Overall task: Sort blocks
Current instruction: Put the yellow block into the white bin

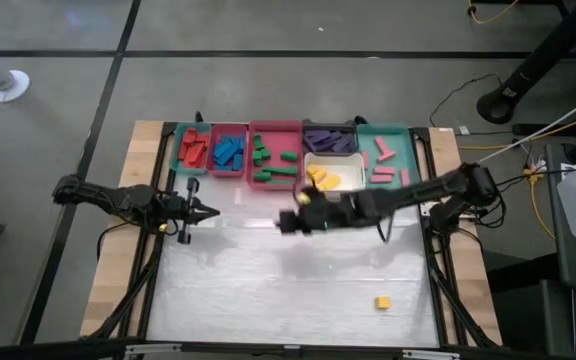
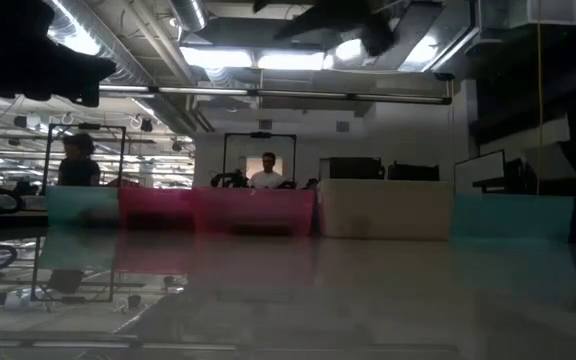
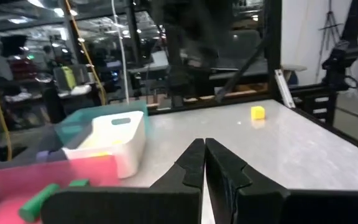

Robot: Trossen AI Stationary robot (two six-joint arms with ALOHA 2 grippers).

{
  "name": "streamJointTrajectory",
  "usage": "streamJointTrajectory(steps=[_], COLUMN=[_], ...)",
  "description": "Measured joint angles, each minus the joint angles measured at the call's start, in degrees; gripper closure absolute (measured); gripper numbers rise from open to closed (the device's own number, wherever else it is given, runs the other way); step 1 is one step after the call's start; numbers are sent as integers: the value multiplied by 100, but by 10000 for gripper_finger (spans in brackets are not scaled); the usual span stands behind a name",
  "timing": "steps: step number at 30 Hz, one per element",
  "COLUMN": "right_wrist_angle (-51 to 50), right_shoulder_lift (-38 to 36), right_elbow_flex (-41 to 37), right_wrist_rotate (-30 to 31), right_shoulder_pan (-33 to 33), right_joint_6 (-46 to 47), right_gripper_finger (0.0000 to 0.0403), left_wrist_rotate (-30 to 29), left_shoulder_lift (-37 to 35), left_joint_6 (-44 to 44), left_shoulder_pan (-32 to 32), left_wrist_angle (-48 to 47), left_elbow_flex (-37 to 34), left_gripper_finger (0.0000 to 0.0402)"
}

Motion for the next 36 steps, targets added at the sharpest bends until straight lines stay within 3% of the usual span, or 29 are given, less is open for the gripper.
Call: streamJointTrajectory(steps=[7,10,13,20,31,36], right_wrist_angle=[-1537,-2110,-2709,-3538,-3582,-3699], right_shoulder_lift=[4,4,4,4,7,7], right_elbow_flex=[-2,-4,-4,-7,-22,-120], right_wrist_rotate=[-479,-1026,-1695,-1917,-1912,-1974], right_shoulder_pan=[1201,1638,2003,2609,2981,2965], right_joint_6=[3146,4354,4952,5505,5037,4919], right_gripper_finger=[254,254,254,254,252,232], left_wrist_rotate=[74,168,280,286,374,374], left_shoulder_lift=[0,0,0,0,0,0], left_joint_6=[-13,-85,-83,-224,-349,-358], left_shoulder_pan=[319,392,435,435,435,435], left_wrist_angle=[-10,-24,-42,-44,-59,-59], left_elbow_flex=[0,0,0,0,0,0], left_gripper_finger=[400,400,400,400,400,400])
